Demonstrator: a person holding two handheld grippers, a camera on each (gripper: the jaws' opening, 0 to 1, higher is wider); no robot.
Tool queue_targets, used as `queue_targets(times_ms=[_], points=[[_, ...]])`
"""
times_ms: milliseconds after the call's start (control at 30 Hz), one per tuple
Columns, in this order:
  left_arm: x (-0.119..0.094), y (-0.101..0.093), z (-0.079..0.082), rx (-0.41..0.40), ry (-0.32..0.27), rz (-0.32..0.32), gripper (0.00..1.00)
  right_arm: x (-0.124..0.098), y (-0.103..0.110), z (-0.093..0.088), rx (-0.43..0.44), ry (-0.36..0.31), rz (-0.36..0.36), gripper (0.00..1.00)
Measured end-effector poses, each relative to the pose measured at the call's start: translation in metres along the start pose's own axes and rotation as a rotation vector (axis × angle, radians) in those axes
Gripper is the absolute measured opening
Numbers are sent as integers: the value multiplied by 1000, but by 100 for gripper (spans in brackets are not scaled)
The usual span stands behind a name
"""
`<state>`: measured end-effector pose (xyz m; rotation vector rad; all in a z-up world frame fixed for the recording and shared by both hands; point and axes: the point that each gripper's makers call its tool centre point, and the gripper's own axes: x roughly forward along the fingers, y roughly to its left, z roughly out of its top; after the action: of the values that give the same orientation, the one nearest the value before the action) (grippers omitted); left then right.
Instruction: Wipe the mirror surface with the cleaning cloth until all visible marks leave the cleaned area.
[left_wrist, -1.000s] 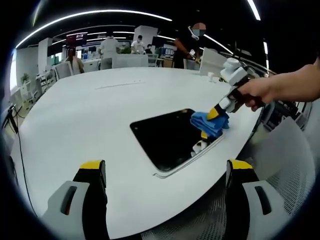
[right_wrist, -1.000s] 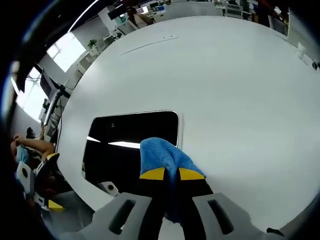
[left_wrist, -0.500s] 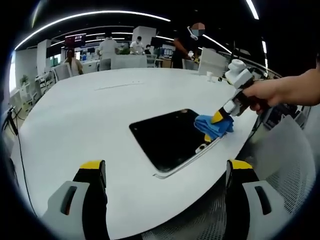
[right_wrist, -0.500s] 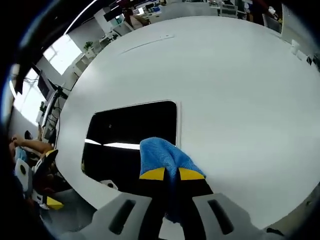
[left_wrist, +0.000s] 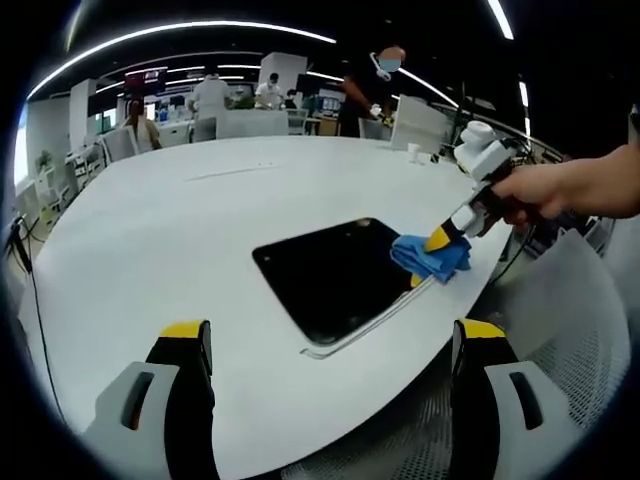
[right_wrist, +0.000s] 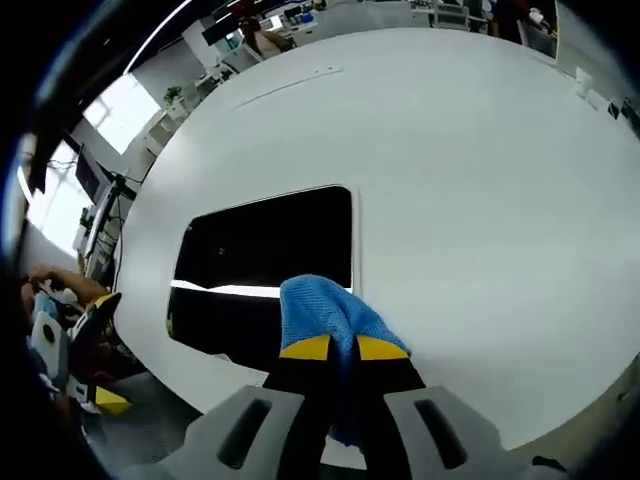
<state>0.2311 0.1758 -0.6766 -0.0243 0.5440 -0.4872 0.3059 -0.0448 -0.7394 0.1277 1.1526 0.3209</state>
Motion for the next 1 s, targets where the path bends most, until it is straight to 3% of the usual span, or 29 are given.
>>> queue_targets(times_ms=[333, 1000], points=[[0, 1, 1, -1, -6, 5, 99, 0, 4, 4, -6, -6, 0, 2], [0, 3, 2, -6, -23, 5, 99, 10, 45, 0, -20, 30, 27, 2]])
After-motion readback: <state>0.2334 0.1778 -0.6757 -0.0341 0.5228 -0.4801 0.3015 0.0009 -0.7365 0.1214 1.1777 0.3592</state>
